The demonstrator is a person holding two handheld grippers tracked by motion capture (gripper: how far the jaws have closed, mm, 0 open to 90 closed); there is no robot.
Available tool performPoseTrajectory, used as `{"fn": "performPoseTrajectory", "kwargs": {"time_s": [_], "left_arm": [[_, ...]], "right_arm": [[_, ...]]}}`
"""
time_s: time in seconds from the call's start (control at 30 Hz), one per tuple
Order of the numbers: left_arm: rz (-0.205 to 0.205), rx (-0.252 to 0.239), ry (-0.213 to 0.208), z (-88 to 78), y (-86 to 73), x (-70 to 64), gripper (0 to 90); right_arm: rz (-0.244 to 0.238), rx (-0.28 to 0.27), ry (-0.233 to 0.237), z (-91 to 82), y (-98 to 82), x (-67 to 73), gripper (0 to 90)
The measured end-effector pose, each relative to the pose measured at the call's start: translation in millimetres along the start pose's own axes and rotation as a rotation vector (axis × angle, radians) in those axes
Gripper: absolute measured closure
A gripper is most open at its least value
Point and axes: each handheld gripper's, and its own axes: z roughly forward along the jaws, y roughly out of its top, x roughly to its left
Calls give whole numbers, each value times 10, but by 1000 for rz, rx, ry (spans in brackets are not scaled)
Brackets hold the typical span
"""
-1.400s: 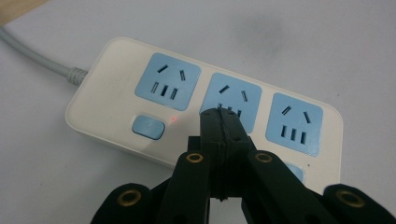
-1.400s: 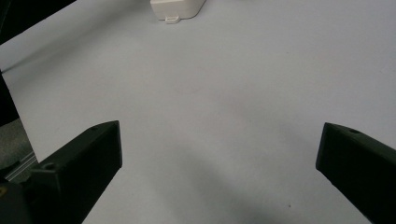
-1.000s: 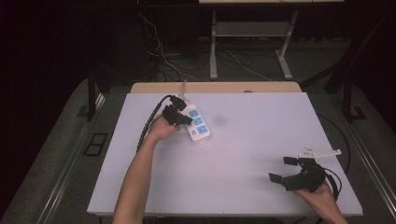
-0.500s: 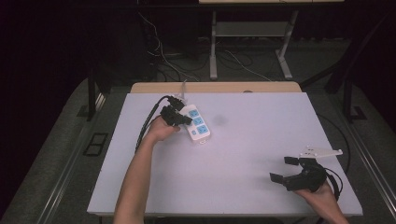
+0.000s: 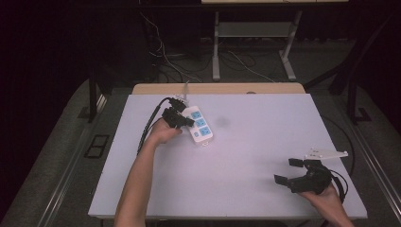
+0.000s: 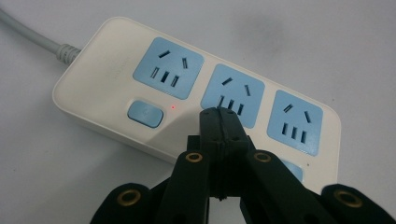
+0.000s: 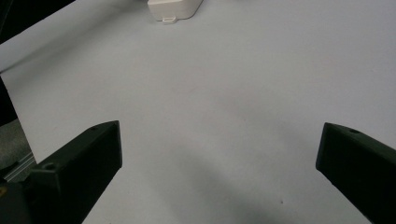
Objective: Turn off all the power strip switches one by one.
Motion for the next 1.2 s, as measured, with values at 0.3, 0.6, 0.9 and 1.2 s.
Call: {"fn": "performPoseTrajectory", "kwargs": {"time_s": [0.3, 0.6, 0.9, 1.2], "left_arm": [[11, -4, 32, 0, 1, -52, 897], [23, -5, 44, -39, 60, -99, 895], [66, -26, 47, -209, 225, -135, 895], [53, -62, 68, -393, 320, -106, 895]], "right_arm": [[2, -2, -1, -1, 2, 5, 3], [5, -9, -1, -15, 5, 2, 3], [8, -12, -4, -21, 6, 4, 3], [10, -18, -6, -32, 7, 1, 3]]}}
